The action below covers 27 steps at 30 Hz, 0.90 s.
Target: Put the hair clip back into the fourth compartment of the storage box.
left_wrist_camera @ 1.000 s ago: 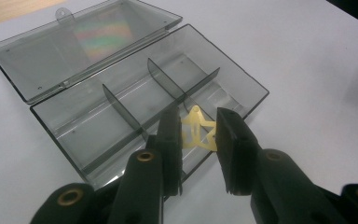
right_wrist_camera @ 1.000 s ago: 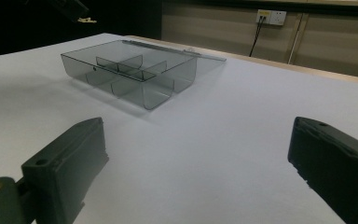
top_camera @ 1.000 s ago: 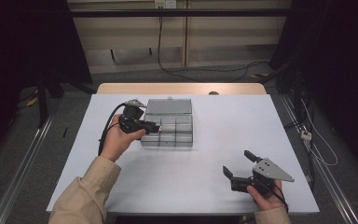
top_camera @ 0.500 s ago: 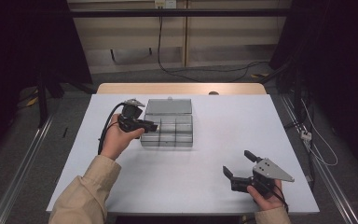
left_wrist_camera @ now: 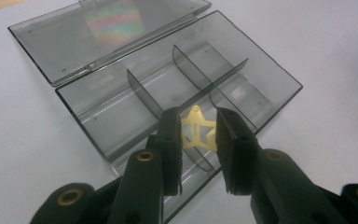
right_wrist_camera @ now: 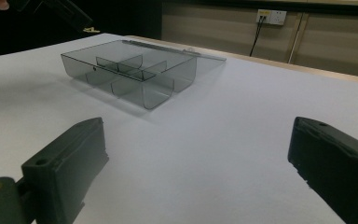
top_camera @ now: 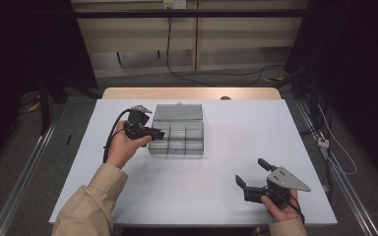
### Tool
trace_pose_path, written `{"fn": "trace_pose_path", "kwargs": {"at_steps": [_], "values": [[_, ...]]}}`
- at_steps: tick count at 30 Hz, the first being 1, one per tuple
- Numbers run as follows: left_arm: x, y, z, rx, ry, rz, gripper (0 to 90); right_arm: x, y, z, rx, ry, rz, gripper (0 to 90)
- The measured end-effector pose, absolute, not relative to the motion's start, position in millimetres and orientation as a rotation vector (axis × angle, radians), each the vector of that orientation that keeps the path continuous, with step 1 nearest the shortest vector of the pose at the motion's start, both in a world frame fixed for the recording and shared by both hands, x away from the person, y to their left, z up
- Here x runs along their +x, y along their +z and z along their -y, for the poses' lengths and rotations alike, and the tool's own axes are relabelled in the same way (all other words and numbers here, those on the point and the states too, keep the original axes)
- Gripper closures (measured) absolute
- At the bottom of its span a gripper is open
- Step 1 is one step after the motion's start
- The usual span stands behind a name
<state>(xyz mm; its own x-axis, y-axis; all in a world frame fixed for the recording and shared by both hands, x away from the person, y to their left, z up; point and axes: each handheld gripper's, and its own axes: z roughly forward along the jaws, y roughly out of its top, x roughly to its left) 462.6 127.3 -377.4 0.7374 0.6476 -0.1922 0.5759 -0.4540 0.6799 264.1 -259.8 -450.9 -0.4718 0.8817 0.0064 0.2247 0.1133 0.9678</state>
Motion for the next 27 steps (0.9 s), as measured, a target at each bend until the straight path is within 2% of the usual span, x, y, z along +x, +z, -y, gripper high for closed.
{"fn": "trace_pose_path", "kwargs": {"at_steps": [27], "values": [[463.3, -397.8, -133.3, 2.188, 0.124, -0.966, 71.7, 264.1, -450.9, 259.7, 1.074, 1.389, -1.788, 3.7]]}}
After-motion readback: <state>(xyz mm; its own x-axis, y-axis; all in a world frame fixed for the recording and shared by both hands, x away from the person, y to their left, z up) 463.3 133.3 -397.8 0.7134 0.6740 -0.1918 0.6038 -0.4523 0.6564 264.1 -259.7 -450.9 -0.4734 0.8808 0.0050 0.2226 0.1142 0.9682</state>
